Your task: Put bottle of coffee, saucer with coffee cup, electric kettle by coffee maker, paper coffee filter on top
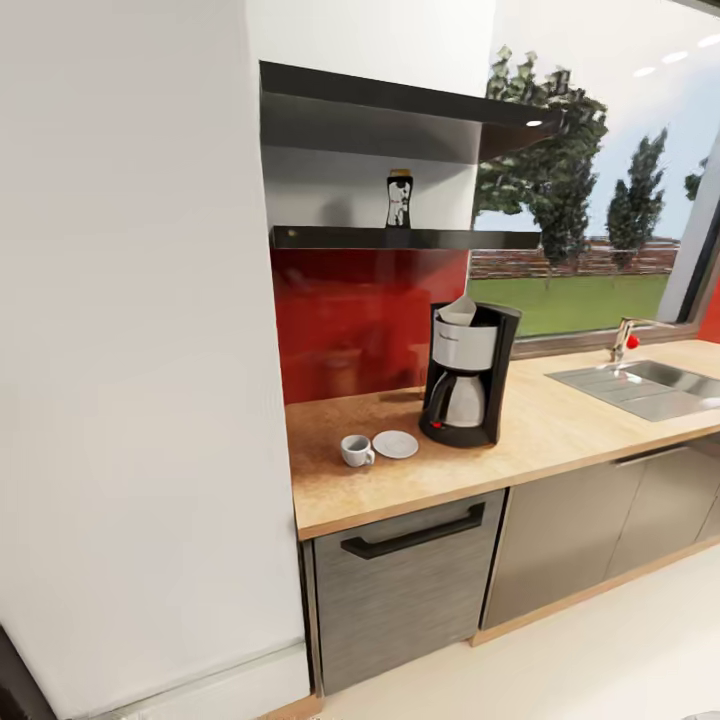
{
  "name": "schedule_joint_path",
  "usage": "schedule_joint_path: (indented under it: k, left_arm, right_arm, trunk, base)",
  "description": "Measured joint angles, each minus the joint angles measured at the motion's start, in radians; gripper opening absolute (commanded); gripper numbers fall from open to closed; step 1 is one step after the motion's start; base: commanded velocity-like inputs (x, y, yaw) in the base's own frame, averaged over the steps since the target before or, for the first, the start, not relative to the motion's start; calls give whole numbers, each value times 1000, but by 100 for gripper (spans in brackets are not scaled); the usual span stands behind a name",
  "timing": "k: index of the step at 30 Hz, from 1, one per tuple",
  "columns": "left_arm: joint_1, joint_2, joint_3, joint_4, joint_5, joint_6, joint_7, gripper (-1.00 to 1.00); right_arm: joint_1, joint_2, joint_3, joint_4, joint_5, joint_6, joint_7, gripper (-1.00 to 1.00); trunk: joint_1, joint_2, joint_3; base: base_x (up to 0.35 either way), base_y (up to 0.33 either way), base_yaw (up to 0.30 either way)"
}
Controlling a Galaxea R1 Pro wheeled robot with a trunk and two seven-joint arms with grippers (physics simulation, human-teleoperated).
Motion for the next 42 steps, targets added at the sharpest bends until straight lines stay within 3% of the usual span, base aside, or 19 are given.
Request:
schedule_joint_path:
  k: [13,24,42]
  left_arm:
    - [0,-1,0,0,0,1,1,100]
    - [0,-3,-1,0,0,2,2,100]
    - [0,-19,-2,-1,-1,3,8,100]
  right_arm:
    - [0,0,0,0,0,0,0,100]
    - [0,0,0,0,0,-2,-1,100]
    - [0,0,1,0,0,-2,-2,100]
  trunk:
    - [0,0,0]
    - [0,0,0]
    - [-69,126,56]
  base:
    - [25,-219,92]
    - [28,-107,250]
    - [0,-1,81]
